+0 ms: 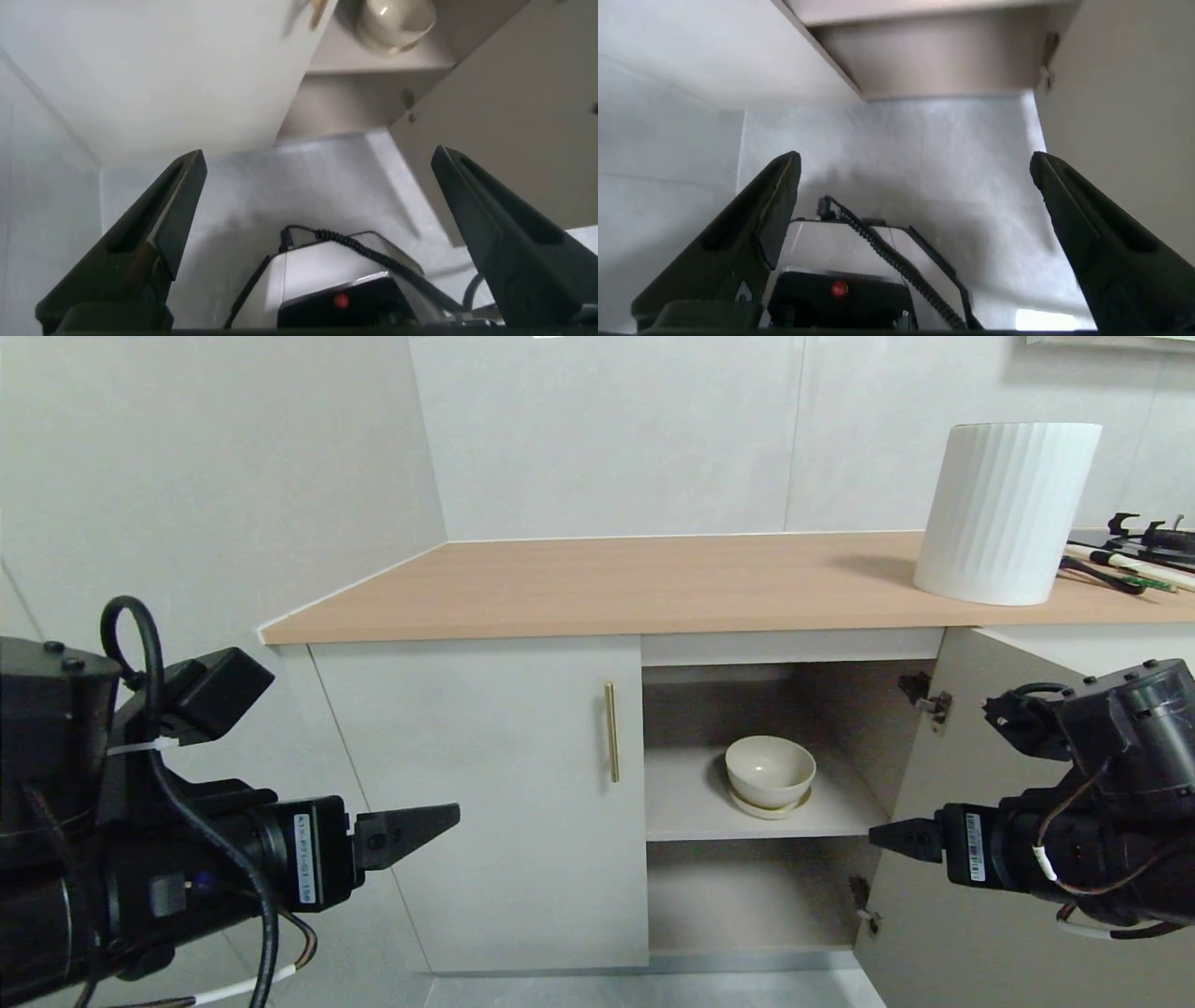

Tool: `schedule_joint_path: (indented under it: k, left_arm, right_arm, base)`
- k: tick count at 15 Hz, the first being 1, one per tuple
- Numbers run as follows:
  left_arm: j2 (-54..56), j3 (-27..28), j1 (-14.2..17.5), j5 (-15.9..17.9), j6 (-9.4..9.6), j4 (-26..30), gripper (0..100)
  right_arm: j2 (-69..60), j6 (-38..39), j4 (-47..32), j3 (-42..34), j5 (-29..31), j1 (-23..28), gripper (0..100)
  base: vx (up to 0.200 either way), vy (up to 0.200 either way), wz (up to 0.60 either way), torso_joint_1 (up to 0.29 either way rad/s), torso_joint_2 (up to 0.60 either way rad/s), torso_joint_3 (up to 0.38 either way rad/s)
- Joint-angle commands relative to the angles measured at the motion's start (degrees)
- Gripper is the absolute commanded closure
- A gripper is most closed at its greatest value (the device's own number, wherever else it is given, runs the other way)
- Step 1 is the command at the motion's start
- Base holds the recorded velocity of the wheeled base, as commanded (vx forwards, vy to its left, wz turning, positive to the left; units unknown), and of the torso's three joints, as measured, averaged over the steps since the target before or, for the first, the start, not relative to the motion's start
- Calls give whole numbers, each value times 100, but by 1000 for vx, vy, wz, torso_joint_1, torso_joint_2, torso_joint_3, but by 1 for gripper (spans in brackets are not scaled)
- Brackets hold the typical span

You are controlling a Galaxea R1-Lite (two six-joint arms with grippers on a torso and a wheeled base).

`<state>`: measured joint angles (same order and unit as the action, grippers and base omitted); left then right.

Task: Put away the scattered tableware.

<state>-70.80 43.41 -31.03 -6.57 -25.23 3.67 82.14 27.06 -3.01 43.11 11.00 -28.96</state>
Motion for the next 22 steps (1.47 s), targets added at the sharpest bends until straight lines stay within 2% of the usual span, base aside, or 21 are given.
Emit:
schedule_joint_path:
  k: [1, 9, 19, 21, 22]
  left_arm:
    - [-118, -17, 0, -2, 1, 2, 0]
    - [-136, -96, -9, -11, 1, 11, 0]
    - [-100, -114, -9, -37, 10, 2, 0]
    - [-109, -140, -18, -46, 10, 11, 0]
    - [-136, -175, -53, -55, 98, 11, 0]
  right_arm:
    - [-14, 1, 2, -39, -1, -21, 0]
    - [-67, -34, -7, -65, 61, -21, 0]
    - [-541, -43, -50, -285, 61, -39, 0]
    - [-691, -114, -147, -417, 69, -30, 0]
    - [-981, -298, -507, -417, 122, 102, 0]
  base:
    - [-200, 0, 0, 22, 2, -2]
    - [-200, 0, 0, 0, 2, 1]
    - [0, 0, 0, 0, 0, 0]
    - [0, -100, 0, -1, 4, 1]
    - [0, -200, 0, -2, -2, 2]
